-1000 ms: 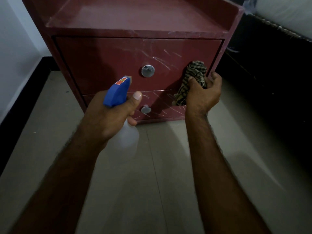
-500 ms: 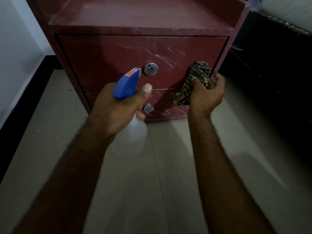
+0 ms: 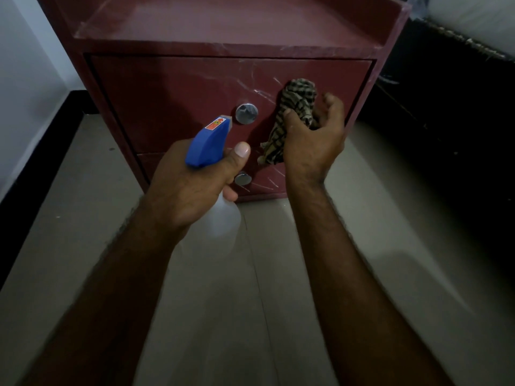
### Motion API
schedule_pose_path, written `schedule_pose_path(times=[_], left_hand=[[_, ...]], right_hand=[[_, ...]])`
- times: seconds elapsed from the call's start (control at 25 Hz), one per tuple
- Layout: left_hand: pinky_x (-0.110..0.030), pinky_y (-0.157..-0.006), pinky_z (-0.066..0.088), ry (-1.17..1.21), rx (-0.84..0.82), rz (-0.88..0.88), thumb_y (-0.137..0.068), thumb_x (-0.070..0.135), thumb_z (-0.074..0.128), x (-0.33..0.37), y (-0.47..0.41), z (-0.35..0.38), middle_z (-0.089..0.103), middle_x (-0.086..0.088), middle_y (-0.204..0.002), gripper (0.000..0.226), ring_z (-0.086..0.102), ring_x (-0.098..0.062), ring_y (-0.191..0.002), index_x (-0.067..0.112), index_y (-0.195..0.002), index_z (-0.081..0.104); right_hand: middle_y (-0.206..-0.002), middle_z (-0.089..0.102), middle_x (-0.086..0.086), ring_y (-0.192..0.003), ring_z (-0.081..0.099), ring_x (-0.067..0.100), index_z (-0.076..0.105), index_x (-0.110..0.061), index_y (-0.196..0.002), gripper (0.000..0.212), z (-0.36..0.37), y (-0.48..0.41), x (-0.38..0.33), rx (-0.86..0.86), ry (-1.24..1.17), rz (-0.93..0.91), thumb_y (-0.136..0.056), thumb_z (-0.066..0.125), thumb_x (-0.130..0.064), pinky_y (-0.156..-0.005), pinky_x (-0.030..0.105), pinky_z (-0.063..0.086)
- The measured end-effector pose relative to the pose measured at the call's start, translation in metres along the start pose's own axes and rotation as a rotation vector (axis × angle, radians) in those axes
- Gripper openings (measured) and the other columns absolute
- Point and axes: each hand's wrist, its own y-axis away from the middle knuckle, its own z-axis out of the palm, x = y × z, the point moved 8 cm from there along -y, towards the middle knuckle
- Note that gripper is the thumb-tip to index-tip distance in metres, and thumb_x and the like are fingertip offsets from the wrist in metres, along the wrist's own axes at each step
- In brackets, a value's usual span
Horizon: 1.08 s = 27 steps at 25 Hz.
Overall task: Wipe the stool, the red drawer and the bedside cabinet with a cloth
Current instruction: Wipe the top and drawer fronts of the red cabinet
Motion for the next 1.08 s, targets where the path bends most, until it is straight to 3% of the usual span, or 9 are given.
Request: schedule_pose_path(times=[0.12, 0.24, 0.32, 0.44, 0.64, 0.8, 1.0, 1.08], left_hand=[[-0.051, -0.091, 0.057, 0.003, 0.007, 0.002, -0.089, 0.053, 0.063, -0.001, 0.001, -0.002, 0.073, -0.006, -0.08, 0.012, 0.075, -0.022, -0.069, 0.044, -0.089, 0.055], [-0.05, -0.089, 0.058, 0.013, 0.007, -0.005, -0.086, 0.055, 0.062, 0.0, 0.003, -0.005, 0.072, -0.006, -0.081, 0.019, 0.074, -0.022, -0.069, 0.037, -0.09, 0.06], [-0.046, -0.088, 0.058, -0.003, 0.003, -0.004, -0.086, 0.056, 0.061, -0.001, 0.004, -0.006, 0.072, -0.006, -0.082, 0.015, 0.074, -0.021, -0.07, 0.042, -0.089, 0.055], [-0.045, -0.089, 0.057, -0.031, 0.005, -0.009, -0.09, 0.053, 0.06, -0.003, 0.005, -0.007, 0.072, -0.007, -0.084, 0.012, 0.074, -0.022, -0.07, 0.044, -0.087, 0.052], [-0.051, -0.088, 0.058, -0.045, 0.01, -0.021, -0.087, 0.056, 0.059, -0.002, 0.006, -0.01, 0.071, -0.011, -0.086, 0.015, 0.074, -0.02, -0.07, 0.044, -0.085, 0.05], [-0.052, -0.089, 0.058, -0.037, 0.018, -0.013, -0.09, 0.053, 0.061, -0.001, 0.006, -0.013, 0.071, -0.013, -0.083, 0.014, 0.074, -0.022, -0.07, 0.044, -0.086, 0.051], [-0.048, -0.089, 0.058, -0.028, 0.022, -0.016, -0.089, 0.054, 0.06, -0.005, 0.006, -0.012, 0.071, -0.013, -0.084, 0.014, 0.074, -0.023, -0.069, 0.044, -0.085, 0.051], [-0.046, -0.088, 0.058, -0.033, 0.018, -0.016, -0.089, 0.053, 0.06, -0.006, 0.006, -0.011, 0.071, -0.012, -0.084, 0.014, 0.074, -0.022, -0.069, 0.044, -0.084, 0.05]], right_hand=[[-0.123, 0.07, -0.004, -0.106, 0.069, 0.003, 0.055, -0.018, -0.143, 0.067, -0.004, 0.0, 0.005, 0.011, -0.015, 0.019, -0.083, 0.085, -0.017, -0.086, 0.027, 0.063], [-0.116, 0.069, -0.006, -0.104, 0.069, 0.006, 0.058, -0.02, -0.138, 0.065, -0.02, -0.004, 0.02, 0.091, 0.002, 0.075, -0.08, 0.086, -0.017, -0.09, 0.035, 0.062], [-0.111, 0.069, -0.008, -0.098, 0.068, 0.003, 0.06, -0.018, -0.133, 0.06, -0.024, -0.005, 0.021, 0.114, 0.027, 0.075, -0.079, 0.086, -0.016, -0.087, 0.03, 0.062], [-0.112, 0.068, -0.009, -0.091, 0.064, -0.007, 0.06, -0.016, -0.135, 0.058, -0.014, -0.003, 0.004, 0.089, 0.01, 0.022, -0.082, 0.083, -0.013, -0.074, 0.009, 0.055], [-0.103, 0.066, -0.022, -0.092, 0.067, -0.011, 0.058, -0.016, -0.137, 0.06, 0.004, 0.001, -0.022, 0.015, -0.007, -0.101, -0.083, 0.082, -0.013, -0.077, 0.019, 0.061], [-0.124, 0.071, -0.003, -0.107, 0.069, 0.003, 0.058, -0.015, -0.14, 0.062, -0.011, 0.001, 0.003, 0.059, 0.042, -0.052, -0.083, 0.083, -0.016, -0.09, 0.026, 0.061], [-0.127, 0.071, -0.002, -0.1, 0.069, -0.001, 0.059, -0.016, -0.14, 0.062, 0.0, 0.013, 0.004, 0.018, 0.039, -0.067, -0.084, 0.083, -0.016, -0.084, 0.023, 0.062], [-0.129, 0.069, -0.006, -0.091, 0.062, -0.017, 0.059, -0.014, -0.141, 0.061, 0.011, 0.015, -0.008, -0.016, 0.056, -0.131, -0.084, 0.083, -0.015, -0.08, 0.007, 0.054]])
